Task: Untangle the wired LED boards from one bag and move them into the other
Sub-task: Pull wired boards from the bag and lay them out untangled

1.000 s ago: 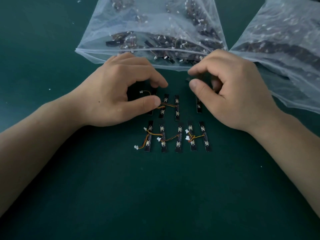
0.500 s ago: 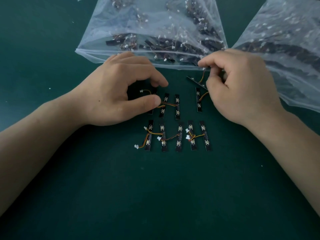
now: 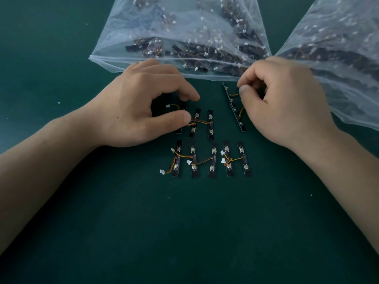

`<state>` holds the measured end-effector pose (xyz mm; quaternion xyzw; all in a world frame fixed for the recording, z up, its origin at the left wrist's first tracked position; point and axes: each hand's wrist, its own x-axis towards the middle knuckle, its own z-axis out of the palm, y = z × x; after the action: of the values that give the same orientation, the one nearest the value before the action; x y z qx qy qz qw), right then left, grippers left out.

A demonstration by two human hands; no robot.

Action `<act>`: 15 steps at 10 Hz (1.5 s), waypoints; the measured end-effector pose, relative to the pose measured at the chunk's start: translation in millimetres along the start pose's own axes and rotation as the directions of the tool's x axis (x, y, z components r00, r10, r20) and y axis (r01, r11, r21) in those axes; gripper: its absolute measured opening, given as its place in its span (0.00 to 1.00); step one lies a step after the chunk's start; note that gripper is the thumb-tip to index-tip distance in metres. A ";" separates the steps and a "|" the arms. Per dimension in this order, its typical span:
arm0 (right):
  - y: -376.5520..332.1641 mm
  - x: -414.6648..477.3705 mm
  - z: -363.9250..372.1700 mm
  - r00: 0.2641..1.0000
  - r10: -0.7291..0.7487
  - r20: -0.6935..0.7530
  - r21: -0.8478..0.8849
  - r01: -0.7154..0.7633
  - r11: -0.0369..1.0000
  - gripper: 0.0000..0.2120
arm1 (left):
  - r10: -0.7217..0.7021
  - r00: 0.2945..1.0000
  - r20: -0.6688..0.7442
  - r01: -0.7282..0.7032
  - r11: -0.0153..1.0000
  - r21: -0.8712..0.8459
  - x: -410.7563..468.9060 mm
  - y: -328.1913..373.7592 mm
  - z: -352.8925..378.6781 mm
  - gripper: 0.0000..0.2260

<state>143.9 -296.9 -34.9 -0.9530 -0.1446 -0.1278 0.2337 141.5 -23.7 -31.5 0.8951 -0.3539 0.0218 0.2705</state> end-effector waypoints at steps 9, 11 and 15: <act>-1.0 -3.9 -5.5 0.953 -0.299 -0.058 0.087 0.303 0.949 0.03 | 0.001 1.000 -0.004 -0.001 1.000 -0.005 -0.5 0.2 0.8 0.18; 4.3 -3.4 -4.1 0.933 -0.359 -0.023 0.111 0.359 0.927 0.03 | -0.005 1.000 0.000 0.005 1.000 -0.010 -0.7 1.2 0.2 0.18; 22.0 -5.5 -16.3 0.959 -0.281 0.036 0.171 0.271 0.947 0.05 | -0.011 1.000 0.008 0.012 1.000 -0.011 -1.0 0.4 -0.8 0.18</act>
<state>143.3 -324.7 -31.7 -0.9041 -0.2937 -0.1181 0.2869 140.7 -23.0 -30.9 0.8957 -0.3500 0.0147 0.2740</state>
